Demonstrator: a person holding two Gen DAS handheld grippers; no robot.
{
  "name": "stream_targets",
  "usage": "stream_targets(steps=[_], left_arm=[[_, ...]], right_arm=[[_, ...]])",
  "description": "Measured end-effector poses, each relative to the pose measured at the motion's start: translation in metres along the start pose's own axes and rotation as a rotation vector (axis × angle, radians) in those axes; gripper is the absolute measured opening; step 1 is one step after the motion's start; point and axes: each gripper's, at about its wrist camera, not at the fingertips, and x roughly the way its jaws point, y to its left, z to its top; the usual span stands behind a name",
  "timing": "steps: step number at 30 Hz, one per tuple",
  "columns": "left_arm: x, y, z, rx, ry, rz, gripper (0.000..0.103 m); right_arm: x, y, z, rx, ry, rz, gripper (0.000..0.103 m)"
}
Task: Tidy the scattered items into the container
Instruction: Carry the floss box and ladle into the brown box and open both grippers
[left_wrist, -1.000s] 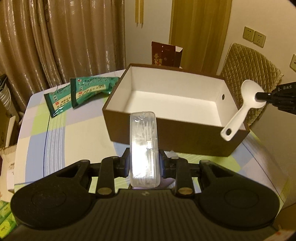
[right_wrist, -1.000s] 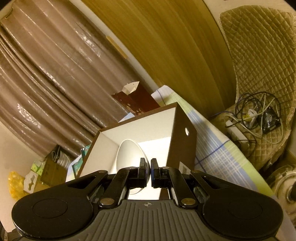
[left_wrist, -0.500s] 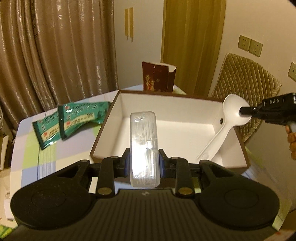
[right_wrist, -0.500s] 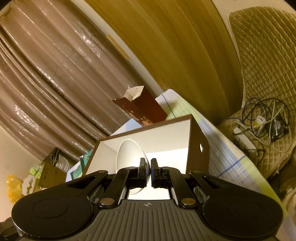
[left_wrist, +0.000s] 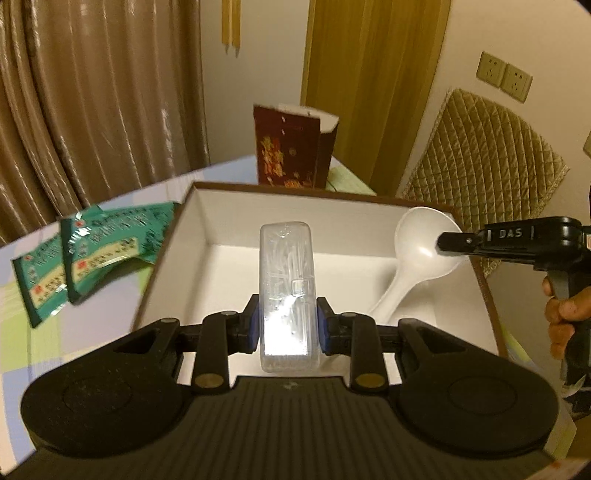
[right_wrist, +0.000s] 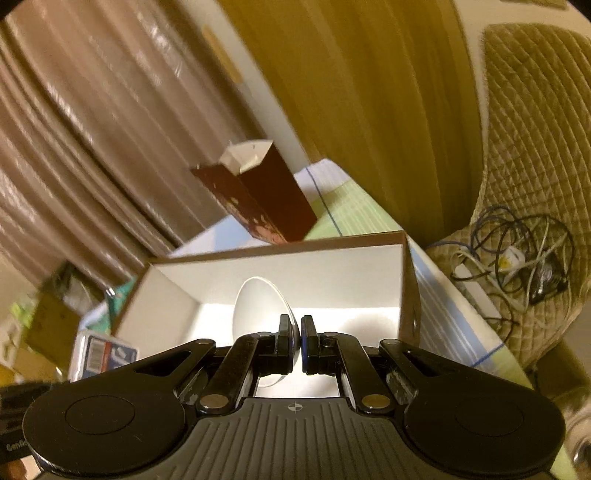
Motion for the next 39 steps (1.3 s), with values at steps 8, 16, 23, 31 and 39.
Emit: stream_targets(steps=[8, 16, 23, 31, 39], left_arm=[[0.054, -0.004, -0.004, 0.004, 0.114, 0.01, 0.025], [0.089, -0.001, -0.012, 0.04, 0.208, 0.041, 0.025], [0.108, 0.0, -0.011, 0.077, 0.267, 0.07, 0.025], [0.126, -0.001, -0.017, 0.098, 0.342, 0.08, 0.025], [0.128, 0.0, -0.017, 0.113, 0.381, 0.075, 0.027]], right_arm=[[0.041, 0.016, -0.009, -0.17, 0.112, -0.052, 0.001], [0.071, 0.023, -0.019, -0.276, 0.205, -0.083, 0.001], [0.085, 0.022, -0.019, -0.302, 0.244, -0.098, 0.001], [0.096, 0.021, -0.015, -0.309, 0.287, -0.11, 0.001], [0.103, 0.024, -0.015, -0.341, 0.351, -0.111, 0.016]])
